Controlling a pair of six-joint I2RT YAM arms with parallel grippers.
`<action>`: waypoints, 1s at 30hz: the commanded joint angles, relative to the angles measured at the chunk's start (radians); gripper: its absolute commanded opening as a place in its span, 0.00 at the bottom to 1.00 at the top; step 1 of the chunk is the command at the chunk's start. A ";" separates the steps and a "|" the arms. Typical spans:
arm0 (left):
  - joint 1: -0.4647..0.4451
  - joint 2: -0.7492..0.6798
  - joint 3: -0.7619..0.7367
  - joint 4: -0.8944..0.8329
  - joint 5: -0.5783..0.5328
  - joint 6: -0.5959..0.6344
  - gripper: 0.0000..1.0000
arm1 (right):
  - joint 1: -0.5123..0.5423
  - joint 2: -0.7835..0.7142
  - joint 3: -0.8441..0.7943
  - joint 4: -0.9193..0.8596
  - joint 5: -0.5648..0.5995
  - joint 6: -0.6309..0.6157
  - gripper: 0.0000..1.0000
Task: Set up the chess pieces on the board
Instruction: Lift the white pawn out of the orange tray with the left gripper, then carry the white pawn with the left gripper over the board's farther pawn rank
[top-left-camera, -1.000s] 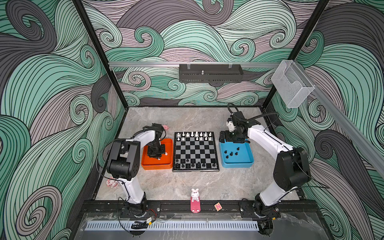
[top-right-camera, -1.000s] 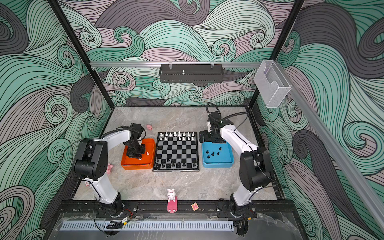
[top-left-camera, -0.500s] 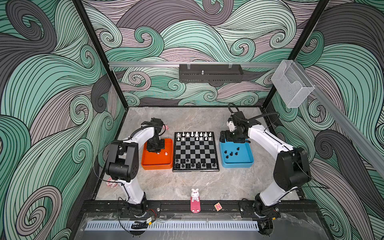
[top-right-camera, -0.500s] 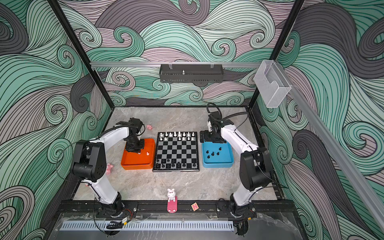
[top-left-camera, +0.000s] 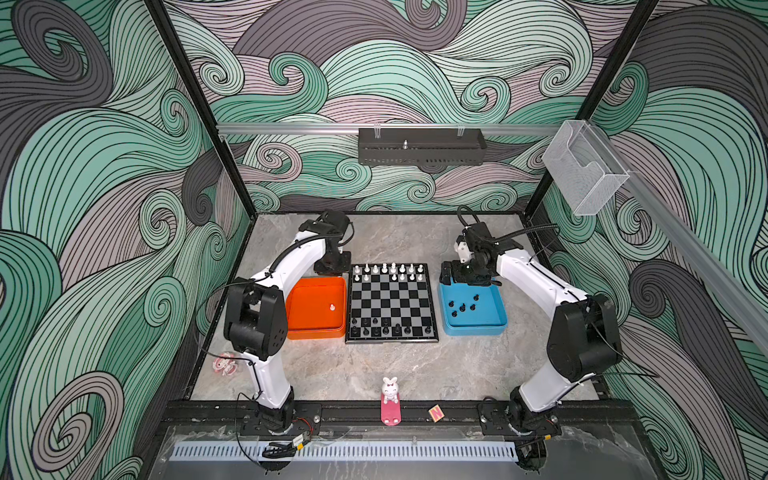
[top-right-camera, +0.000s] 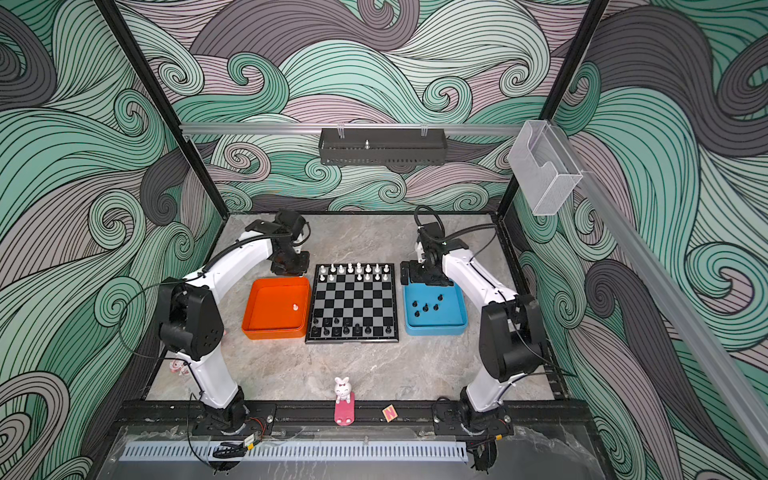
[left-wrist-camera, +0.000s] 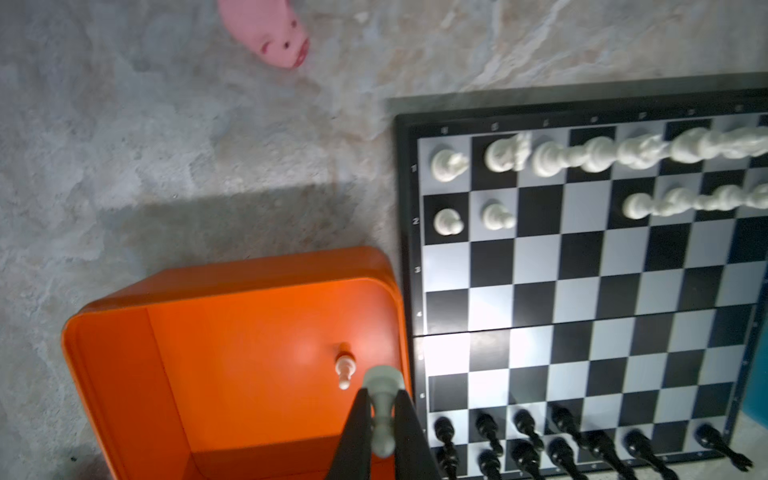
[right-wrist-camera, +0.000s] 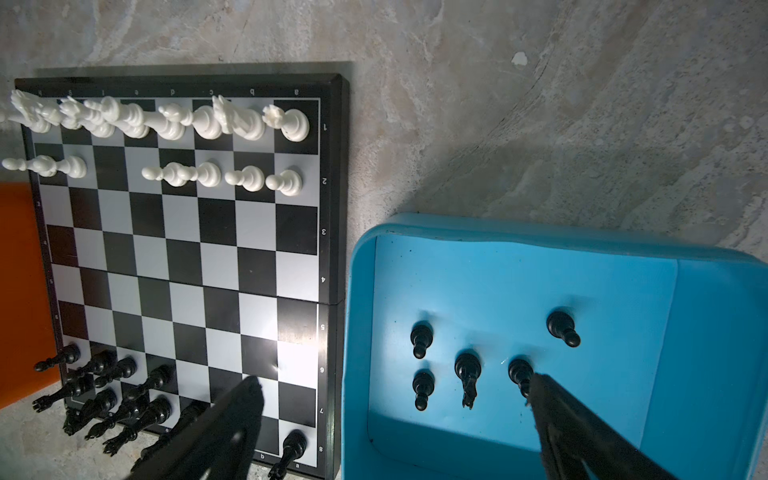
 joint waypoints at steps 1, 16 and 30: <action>-0.054 0.072 0.103 -0.021 0.013 -0.015 0.12 | -0.005 -0.032 -0.011 -0.015 0.014 -0.008 1.00; -0.148 0.284 0.278 0.033 0.048 -0.047 0.12 | -0.011 -0.021 -0.025 -0.015 0.019 -0.014 1.00; -0.161 0.356 0.299 0.051 0.051 -0.053 0.12 | -0.020 -0.005 -0.027 -0.016 0.013 -0.019 1.00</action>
